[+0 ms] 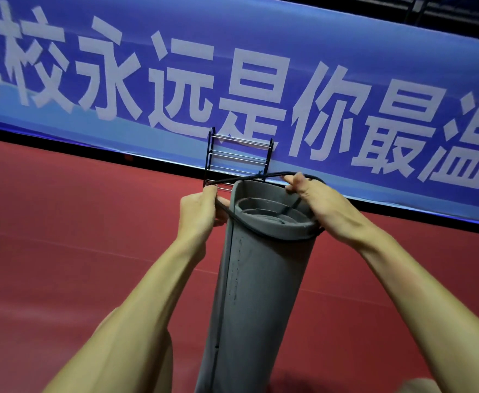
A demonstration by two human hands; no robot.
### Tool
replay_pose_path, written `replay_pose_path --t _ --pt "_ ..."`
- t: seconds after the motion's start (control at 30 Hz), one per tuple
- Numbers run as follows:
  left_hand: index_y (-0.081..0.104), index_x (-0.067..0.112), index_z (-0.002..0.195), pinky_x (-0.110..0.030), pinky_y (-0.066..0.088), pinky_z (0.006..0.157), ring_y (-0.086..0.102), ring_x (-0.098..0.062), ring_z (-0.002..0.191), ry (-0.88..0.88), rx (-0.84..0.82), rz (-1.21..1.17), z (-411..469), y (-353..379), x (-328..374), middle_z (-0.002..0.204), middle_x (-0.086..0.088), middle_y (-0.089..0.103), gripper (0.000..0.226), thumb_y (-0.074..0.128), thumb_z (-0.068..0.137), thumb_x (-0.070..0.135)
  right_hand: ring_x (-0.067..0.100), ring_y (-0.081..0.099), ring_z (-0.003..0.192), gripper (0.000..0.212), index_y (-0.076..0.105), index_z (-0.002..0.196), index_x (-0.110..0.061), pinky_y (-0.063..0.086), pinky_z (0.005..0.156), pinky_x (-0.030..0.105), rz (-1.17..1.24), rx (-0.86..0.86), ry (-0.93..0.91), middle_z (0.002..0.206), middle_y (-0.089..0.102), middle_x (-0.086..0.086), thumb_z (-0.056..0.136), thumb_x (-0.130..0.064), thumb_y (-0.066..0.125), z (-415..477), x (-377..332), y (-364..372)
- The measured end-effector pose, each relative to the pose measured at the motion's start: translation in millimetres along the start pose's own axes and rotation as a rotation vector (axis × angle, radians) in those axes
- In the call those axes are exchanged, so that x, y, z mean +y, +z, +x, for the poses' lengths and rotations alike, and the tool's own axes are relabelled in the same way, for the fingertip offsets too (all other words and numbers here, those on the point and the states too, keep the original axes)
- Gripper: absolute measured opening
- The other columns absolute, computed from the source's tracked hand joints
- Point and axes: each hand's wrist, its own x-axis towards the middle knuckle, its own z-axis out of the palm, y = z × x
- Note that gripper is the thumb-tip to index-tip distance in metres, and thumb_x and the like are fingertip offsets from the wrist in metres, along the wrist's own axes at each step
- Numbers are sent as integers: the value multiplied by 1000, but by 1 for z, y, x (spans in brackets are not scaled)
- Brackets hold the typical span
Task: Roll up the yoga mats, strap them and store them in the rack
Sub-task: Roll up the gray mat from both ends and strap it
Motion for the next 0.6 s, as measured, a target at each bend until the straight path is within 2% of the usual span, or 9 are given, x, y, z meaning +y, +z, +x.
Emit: replay_pose_path --t 0.07,0.13,0.23,0.3,0.4,0.43,0.5,0.57,0.6 --pt "55 15 45 -19 41 46 47 -12 45 -73 -2 -36 -1 2 1 46 1 56 45 46 89 15 21 54 119 112 56 129 -19 36 107 43 103 -66 79 128 60 0 65 -95 4 4 -1 -3" --pt "57 14 57 -22 38 51 47 -16 55 -159 -33 -82 -3 5 0 56 -1 54 31 50 87 16 11 56 117 97 57 131 -27 35 107 34 327 -119 147 128 60 -7 69 -85 10 4 0 1" --pt "61 9 82 -29 42 59 49 -21 69 -293 -81 -211 -10 8 -6 74 -10 54 12 54 88 18 24 68 101 90 72 107 -16 47 94 36 709 -104 201 109 72 8 75 -81 20 4 4 16" --pt "59 8 80 -29 44 58 50 -22 69 -312 -62 -263 -9 10 -11 76 -12 53 11 56 87 16 26 70 93 89 74 100 -11 51 84 34 867 -28 235 100 74 13 83 -78 19 2 8 26" --pt "59 7 75 -33 43 63 48 -24 73 -300 -47 -272 -8 14 -13 77 -11 54 8 55 81 10 26 70 95 87 71 107 -6 52 88 35 1002 104 221 100 74 13 90 -72 17 1 17 39" --pt "63 2 83 -34 47 63 51 -25 74 -286 -65 -273 -8 15 -15 80 -12 57 12 55 78 7 26 70 95 85 70 108 -5 52 89 36 1038 149 212 101 74 13 91 -71 18 0 19 43" --pt "62 1 115 -40 57 71 63 -29 81 -254 -73 -283 -5 18 -17 98 -16 66 39 52 77 1 26 69 99 83 67 114 -5 51 91 39 1091 261 189 105 73 13 89 -71 24 -2 24 53" --pt "64 10 118 -43 58 80 68 -28 92 -167 -54 -269 -3 22 -18 110 -14 69 44 49 82 -9 26 68 103 84 62 120 -5 49 93 40 1111 331 134 109 71 13 84 -73 30 -6 30 60" --pt "67 12 114 -41 59 79 69 -26 92 -124 -52 -261 -3 25 -19 109 -12 70 47 47 82 -14 24 68 104 83 62 120 -8 49 93 39 1113 344 101 110 72 10 82 -75 33 -8 31 62"
